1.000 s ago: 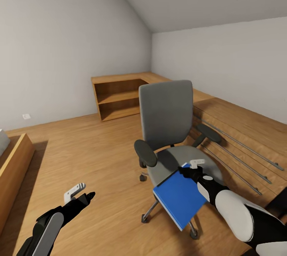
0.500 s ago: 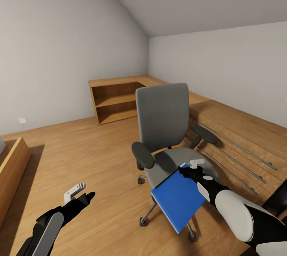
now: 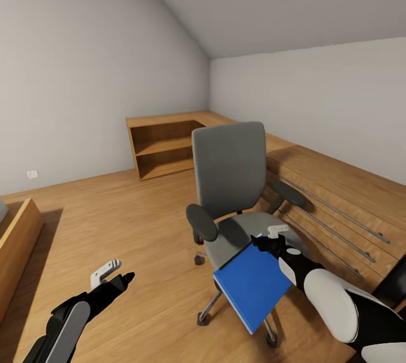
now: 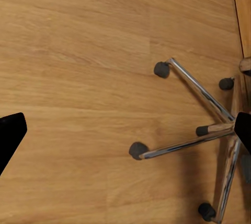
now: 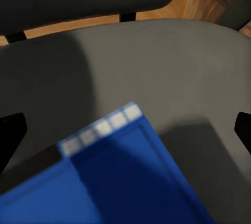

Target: In the bedroom, organize the workspace by keeping the computer under the desk, ensuring the monitor is on the desk, placing the keyboard on the desk next to the monitor, placing the mouse on the desk next to the keyboard, moving the folder from the swivel chair onto the desk next to the mouse, stacking the notebook on top of the folder with the pen on top of the notebook, and positioning the swivel chair next to the desk.

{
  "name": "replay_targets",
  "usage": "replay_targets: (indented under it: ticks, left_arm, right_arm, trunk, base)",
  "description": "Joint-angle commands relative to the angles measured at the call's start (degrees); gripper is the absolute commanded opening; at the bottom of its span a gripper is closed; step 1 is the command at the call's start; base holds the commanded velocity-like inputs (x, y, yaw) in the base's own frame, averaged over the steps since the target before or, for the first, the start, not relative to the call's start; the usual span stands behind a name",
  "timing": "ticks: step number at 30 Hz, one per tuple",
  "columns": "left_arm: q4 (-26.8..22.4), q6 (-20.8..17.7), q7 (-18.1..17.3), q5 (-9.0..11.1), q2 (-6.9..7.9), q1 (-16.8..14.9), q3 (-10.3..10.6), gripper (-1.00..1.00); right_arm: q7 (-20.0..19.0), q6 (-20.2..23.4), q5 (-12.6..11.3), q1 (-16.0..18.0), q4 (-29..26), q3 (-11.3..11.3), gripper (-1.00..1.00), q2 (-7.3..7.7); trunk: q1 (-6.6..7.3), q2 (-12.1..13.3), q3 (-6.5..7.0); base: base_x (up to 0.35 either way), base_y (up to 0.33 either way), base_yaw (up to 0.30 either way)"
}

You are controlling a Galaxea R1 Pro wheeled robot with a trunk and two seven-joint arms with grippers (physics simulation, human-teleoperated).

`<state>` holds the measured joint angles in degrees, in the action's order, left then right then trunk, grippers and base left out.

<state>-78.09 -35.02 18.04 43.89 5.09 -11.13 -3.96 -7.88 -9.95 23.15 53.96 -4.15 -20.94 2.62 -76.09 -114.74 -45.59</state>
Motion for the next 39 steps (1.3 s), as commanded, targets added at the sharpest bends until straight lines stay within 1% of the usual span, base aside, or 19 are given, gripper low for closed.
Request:
replay_targets:
  ticks: [1, 13, 14, 17, 21, 26, 31, 39]
  left_arm:
    - [-0.04, -0.17, 0.5, 0.6, 0.01, -0.03, 0.0, 1.0]
    - [0.83, -0.14, 0.55, 0.6, 0.01, -0.03, 0.03, 1.0]
    - [3.67, -0.11, 0.55, 0.46, 0.01, -0.03, 0.24, 1.0]
    - [4.95, -0.07, 0.53, 0.38, 0.01, -0.03, 0.32, 1.0]
    - [5.48, -0.04, 0.51, 0.33, 0.01, -0.03, 0.3, 1.0]
    - [5.67, 0.02, 0.51, 0.26, 0.01, -0.03, 0.28, 1.0]
    - [5.74, 0.03, 0.51, 0.24, 0.01, -0.03, 0.27, 1.0]
    - [5.78, 0.03, 0.51, 0.25, 0.01, -0.03, 0.27, 1.0]
  right_arm:
    - [-0.25, -0.14, 0.38, 0.03, 0.04, -0.5, 1.0, 0.0]
    - [-0.22, 0.42, 0.27, 0.08, 0.02, -0.57, 1.0, -0.72]
    - [-0.21, 0.92, -0.9, 0.08, -0.08, -0.59, 1.0, -1.22]
    - [-0.2, 2.42, -2.09, 0.09, -0.77, -0.64, 1.0, -1.35]
    - [-0.22, 4.6, -2.95, 0.08, -2.5, -0.71, 1.0, -1.41]
    - [-0.27, 6.58, -3.36, 0.09, -4.43, -0.81, 1.0, -1.46]
    - [-0.28, 7.42, -3.59, 0.09, -5.22, -0.84, 1.0, -1.47]
    - [-0.29, 8.26, -5.21, 0.09, -5.69, -0.85, 1.0, -1.47]
  trunk:
    - [0.01, -0.02, 0.02]
    - [0.01, -0.02, 0.34]
    - [0.01, -0.02, 0.35]
    - [0.01, -0.02, 0.35]
    - [0.01, -0.02, 0.35]
    - [0.01, -0.02, 0.35]
    - [0.01, -0.02, 0.35]
    - [0.01, -0.02, 0.35]
  base:
    - [0.0, 0.0, 0.0]
    - [0.0, 0.0, 0.0]
    - [0.0, 0.0, 0.0]
    - [0.0, 0.0, 0.0]
    - [0.0, 0.0, 0.0]
    - [0.0, 0.0, 0.0]
    - [0.0, 0.0, 0.0]
    - [0.0, 0.0, 0.0]
